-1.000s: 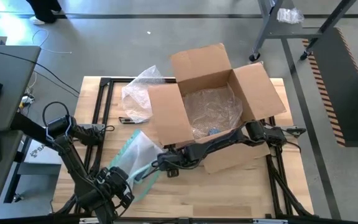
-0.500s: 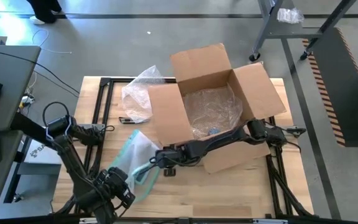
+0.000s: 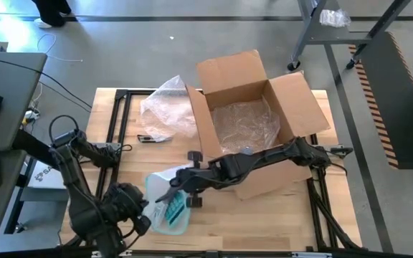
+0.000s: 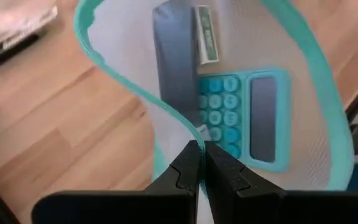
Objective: Unpack boxes
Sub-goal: Put the blue scented candle into the white zip bag
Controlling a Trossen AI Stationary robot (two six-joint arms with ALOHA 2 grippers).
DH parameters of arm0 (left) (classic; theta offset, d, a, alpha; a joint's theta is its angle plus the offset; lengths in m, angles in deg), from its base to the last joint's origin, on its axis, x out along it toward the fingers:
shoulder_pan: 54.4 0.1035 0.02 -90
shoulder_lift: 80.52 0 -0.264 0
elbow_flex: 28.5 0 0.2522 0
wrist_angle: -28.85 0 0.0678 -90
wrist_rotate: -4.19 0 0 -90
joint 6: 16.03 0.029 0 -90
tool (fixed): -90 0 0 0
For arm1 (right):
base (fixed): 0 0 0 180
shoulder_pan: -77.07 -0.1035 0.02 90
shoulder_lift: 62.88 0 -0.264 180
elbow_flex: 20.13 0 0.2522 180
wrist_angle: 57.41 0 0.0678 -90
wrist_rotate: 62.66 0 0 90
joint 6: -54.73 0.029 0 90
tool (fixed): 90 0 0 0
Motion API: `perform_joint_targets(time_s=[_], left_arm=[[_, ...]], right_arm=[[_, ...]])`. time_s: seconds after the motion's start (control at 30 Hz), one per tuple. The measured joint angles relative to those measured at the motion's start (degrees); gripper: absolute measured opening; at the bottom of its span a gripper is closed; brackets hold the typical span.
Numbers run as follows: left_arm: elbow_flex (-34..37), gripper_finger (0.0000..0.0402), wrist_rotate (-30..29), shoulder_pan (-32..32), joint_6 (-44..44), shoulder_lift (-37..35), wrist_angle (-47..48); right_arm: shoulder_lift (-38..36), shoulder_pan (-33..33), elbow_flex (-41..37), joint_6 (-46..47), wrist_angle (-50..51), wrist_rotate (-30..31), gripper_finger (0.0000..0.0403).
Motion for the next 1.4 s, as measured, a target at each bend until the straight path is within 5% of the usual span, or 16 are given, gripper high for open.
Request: perform_joint_targets(time_s=[0.23, 0.57, 0.93, 1.2, 1.4], left_arm=[[0.0, 0.0000, 0.9, 0.2, 0.7, 2.8, -1.7], [0.0, 0.0000, -2.8, 1.4, 2.2, 11.3, -7.4], [0.0, 0.0000, -0.4, 4.9, 0.3, 19.2, -4.9], [0.0, 0.0000, -5.7, 10.2, 9.3, 19.3, -1.2], [6.5, 0.0000, -17.3, 16.1, 20.5, 14.1, -3.4]], right_arm=[[0.2, -0.8, -12.2, -1.2, -4.0, 4.5, 0.0000], [0.1, 2.7, -32.4, -4.2, -26.2, 3.5, 0.0008], [-1.9, 2.1, -21.6, -12.7, -13.1, -5.9, 0.0204], [-16.6, -0.8, -21.6, -31.3, -10.7, -3.4, 0.0234], [-30.7, 3.6, -32.4, -31.6, -7.6, 1.7, 0.0225]])
